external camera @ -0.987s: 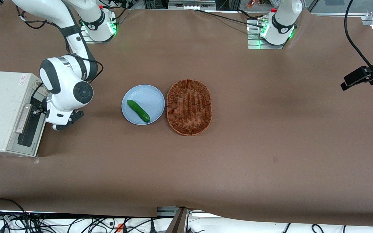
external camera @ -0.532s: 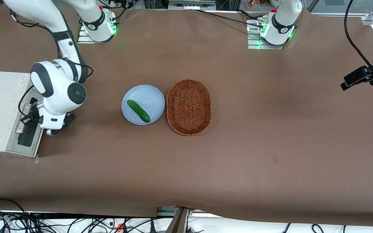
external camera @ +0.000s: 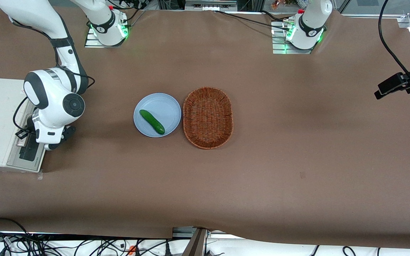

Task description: Open oven door with right arm only

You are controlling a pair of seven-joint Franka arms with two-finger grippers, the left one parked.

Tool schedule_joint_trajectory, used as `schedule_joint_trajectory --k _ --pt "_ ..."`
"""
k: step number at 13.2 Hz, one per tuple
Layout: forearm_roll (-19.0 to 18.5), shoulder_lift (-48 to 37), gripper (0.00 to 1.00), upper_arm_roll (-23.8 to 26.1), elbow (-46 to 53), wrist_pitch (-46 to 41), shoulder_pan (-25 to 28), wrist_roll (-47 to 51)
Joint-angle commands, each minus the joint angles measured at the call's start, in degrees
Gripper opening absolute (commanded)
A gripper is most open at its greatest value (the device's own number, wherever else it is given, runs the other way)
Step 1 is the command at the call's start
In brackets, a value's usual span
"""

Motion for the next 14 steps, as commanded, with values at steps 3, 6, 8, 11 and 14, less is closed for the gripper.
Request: schedule_joint_trajectory --k 3,6,8,11,14 --pt "-1.1 -1.8 0.00 -0.8 -3.4 1.7 -0.6 -1.0" --pt "-1.0 -2.5 0.00 -0.8 -3.6 1.2 -0.6 -3.1" --pt "-0.9 -3.1 0.00 -0.9 -3.6 1.1 -0.6 -4.3" --pt "-0.7 -3.9 0.00 -1.5 -3.8 1.1 -0.6 -5.5" --pt "-0.5 -2.9 0.00 -1.5 -3.6 1.5 -0.6 -4.7"
